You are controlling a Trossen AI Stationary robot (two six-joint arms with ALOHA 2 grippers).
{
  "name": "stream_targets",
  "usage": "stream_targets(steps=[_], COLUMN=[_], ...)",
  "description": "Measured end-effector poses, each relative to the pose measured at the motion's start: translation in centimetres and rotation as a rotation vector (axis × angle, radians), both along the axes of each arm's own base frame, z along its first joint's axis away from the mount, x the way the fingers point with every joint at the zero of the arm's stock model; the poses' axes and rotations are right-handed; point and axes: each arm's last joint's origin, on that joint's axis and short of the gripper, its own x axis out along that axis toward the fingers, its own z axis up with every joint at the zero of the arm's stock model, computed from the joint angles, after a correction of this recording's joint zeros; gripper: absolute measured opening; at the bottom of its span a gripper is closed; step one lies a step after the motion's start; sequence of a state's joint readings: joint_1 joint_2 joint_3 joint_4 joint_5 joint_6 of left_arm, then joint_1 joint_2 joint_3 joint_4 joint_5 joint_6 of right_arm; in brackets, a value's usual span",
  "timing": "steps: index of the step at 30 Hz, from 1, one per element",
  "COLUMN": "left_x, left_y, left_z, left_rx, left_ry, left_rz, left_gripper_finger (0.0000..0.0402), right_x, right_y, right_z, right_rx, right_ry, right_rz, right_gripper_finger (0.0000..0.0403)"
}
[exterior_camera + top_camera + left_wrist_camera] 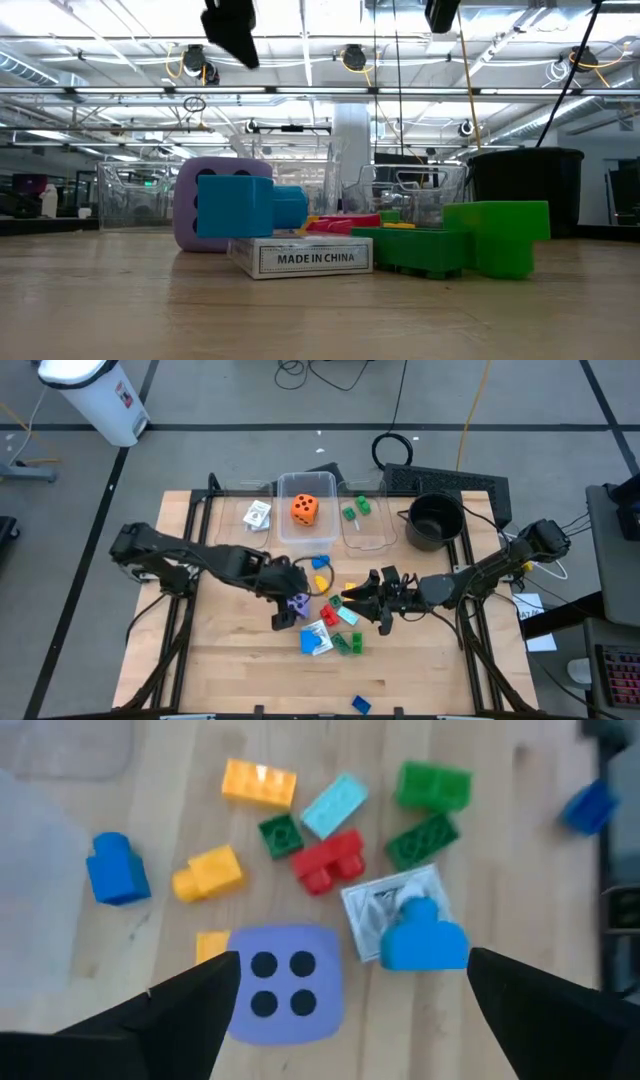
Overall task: Pick & Place Toys
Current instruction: Put the purple dice into the transparent container
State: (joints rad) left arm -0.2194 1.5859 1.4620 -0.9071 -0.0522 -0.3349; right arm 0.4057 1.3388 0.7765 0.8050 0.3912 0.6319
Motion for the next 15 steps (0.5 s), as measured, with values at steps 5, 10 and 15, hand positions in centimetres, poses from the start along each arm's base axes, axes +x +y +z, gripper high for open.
stream_targets(steps=[5, 10, 15], left_x=[1.0, 1.7, 2.1], left_y=[0.1, 0.7, 1.7], left_z=[-2.5, -4.2, -4.8], left_rx=[0.036, 0.063, 0.084], left_ry=[0.123, 0.212, 0.21], left_rz=[-0.024, -0.033, -0.054], left_gripper_finger=[0.0394, 0.0396, 0.0399], right_x=[0.0, 0.0, 0.1], right_y=[0.0, 0.0, 0.0], right_z=[-0.2, -0.4, -0.4], right_rx=[0.0, -0.005, -0.005], right_ry=[0.024, 0.037, 0.037], right_rz=[0.001, 0.002, 0.001], right_gripper_finger=[0.016, 0.016, 0.016])
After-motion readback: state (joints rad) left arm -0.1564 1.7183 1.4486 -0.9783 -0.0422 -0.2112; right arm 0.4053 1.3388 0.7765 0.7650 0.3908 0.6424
